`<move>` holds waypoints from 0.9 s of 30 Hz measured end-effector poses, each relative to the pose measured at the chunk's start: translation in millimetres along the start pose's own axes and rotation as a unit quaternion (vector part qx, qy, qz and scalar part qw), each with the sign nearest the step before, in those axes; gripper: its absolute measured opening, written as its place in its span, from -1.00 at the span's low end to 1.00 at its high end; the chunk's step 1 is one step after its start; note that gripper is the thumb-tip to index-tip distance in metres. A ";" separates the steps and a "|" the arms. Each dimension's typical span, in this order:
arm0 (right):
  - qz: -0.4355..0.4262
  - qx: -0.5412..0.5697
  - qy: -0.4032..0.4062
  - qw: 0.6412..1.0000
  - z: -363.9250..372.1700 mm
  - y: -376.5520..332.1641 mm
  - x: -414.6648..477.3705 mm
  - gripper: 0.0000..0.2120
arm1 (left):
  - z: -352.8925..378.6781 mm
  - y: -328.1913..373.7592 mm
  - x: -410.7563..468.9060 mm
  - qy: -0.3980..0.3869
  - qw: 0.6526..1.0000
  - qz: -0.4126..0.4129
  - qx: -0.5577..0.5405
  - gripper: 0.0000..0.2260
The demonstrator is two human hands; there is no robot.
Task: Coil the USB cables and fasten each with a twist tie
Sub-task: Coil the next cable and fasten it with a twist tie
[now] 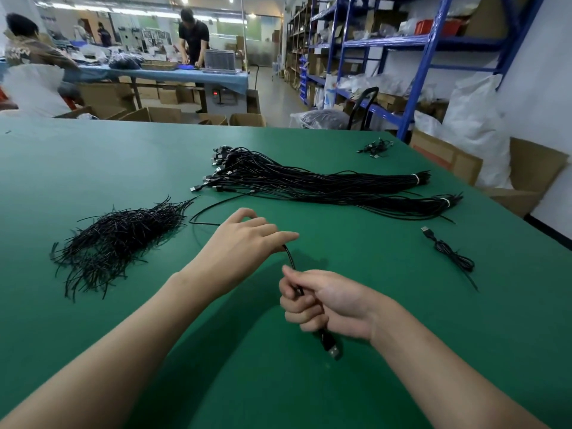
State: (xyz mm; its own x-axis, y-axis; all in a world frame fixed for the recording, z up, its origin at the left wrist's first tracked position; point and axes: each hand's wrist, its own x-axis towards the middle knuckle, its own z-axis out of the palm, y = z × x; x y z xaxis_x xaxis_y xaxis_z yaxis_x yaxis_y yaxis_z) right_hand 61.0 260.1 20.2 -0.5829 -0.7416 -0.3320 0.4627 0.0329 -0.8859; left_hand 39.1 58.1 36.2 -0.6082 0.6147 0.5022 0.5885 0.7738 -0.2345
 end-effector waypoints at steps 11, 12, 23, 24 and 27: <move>-0.147 0.201 0.002 0.969 -0.8 -31.0 -8.8 -0.75 | 17.2 23.6 -9.9 -0.058 0.975 -0.128 -0.174 -0.66; -0.170 0.209 0.020 0.963 -0.9 -36.6 -8.5 -0.77 | 18.2 27.8 -10.5 -0.058 0.973 -0.130 -0.180 -0.70; -0.348 -0.246 0.337 0.840 -1.5 -36.1 17.3 -0.72 | -15.7 50.9 -3.7 0.023 0.970 -0.109 -0.217 -0.79; -0.345 -0.302 0.338 0.822 -1.6 -32.5 17.4 -0.73 | -21.5 48.7 -1.6 0.041 0.972 -0.101 -0.211 -0.80; -0.318 -0.403 0.314 0.798 -2.3 -25.0 12.1 -0.73 | -35.7 37.9 4.9 0.083 0.972 -0.089 -0.200 -0.84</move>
State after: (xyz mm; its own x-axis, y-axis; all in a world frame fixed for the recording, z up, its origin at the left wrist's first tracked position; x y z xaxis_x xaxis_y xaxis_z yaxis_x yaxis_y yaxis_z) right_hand 40.9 251.8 37.6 -0.8659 -0.3054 0.3962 -0.4935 0.3920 -0.7764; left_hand 77.4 85.0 59.4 -0.6449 0.4174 0.6403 0.6621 0.7236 0.1951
